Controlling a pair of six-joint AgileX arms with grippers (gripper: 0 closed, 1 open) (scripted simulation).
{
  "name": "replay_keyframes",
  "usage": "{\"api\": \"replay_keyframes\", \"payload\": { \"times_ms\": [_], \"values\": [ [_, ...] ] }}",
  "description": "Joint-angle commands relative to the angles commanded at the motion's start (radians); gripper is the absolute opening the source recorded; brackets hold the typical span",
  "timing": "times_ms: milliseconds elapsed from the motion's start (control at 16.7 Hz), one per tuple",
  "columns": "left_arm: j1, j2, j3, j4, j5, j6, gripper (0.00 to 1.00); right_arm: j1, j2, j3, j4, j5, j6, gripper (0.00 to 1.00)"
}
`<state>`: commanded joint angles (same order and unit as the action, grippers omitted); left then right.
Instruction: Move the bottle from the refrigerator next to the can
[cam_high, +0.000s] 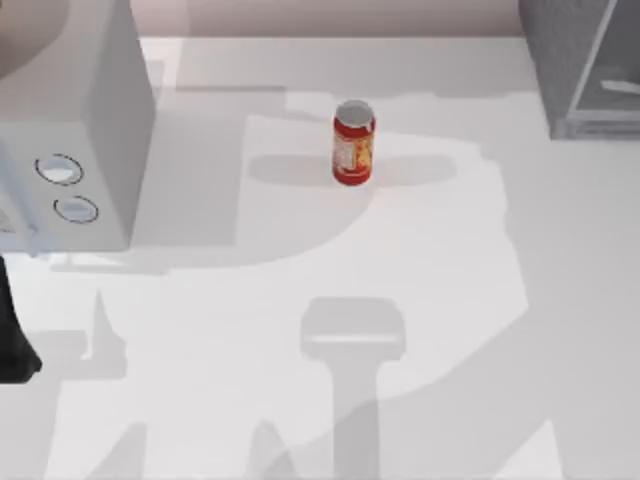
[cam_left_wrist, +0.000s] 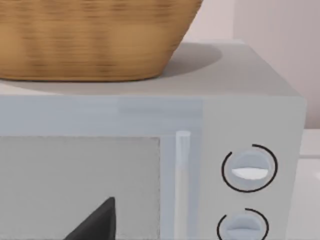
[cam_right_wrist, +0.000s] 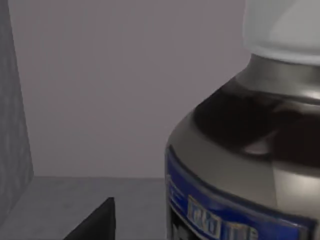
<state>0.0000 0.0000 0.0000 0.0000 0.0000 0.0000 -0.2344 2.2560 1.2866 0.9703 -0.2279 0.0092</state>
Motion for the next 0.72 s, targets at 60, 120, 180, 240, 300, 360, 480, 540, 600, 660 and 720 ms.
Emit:
{"api": "replay_keyframes", "payload": {
  "times_ms": [60,120,180,240,300,360,480,540,600,660,720],
  "values": [
    [0.0,0.0,0.0,0.0,0.0,0.0,1.0,0.002,0.01,0.019,-0.009,0.002,0.0,1.0],
    [0.0,0.0,0.0,0.0,0.0,0.0,1.0,0.003,0.015,0.027,-0.014,0.003,0.0,1.0],
    [0.0,0.0,0.0,0.0,0.0,0.0,1.0,0.003,0.015,0.028,-0.014,0.003,0.0,1.0],
    [0.0,0.0,0.0,0.0,0.0,0.0,1.0,0.003,0.015,0.028,-0.014,0.003,0.0,1.0],
    [0.0,0.0,0.0,0.0,0.0,0.0,1.0,0.003,0.015,0.028,-0.014,0.003,0.0,1.0],
    [0.0,0.0,0.0,0.0,0.0,0.0,1.0,0.003,0.015,0.028,-0.014,0.003,0.0,0.92],
    [0.0,0.0,0.0,0.0,0.0,0.0,1.0,0.003,0.015,0.028,-0.014,0.003,0.0,0.77],
    [0.0,0.0,0.0,0.0,0.0,0.0,1.0,0.003,0.015,0.028,-0.014,0.003,0.0,0.7],
    [0.0,0.0,0.0,0.0,0.0,0.0,1.0,0.003,0.015,0.028,-0.014,0.003,0.0,0.62],
    [0.0,0.0,0.0,0.0,0.0,0.0,1.0,0.003,0.015,0.028,-0.014,0.003,0.0,0.55],
    [0.0,0.0,0.0,0.0,0.0,0.0,1.0,0.003,0.015,0.028,-0.014,0.003,0.0,0.47]
  ]
}}
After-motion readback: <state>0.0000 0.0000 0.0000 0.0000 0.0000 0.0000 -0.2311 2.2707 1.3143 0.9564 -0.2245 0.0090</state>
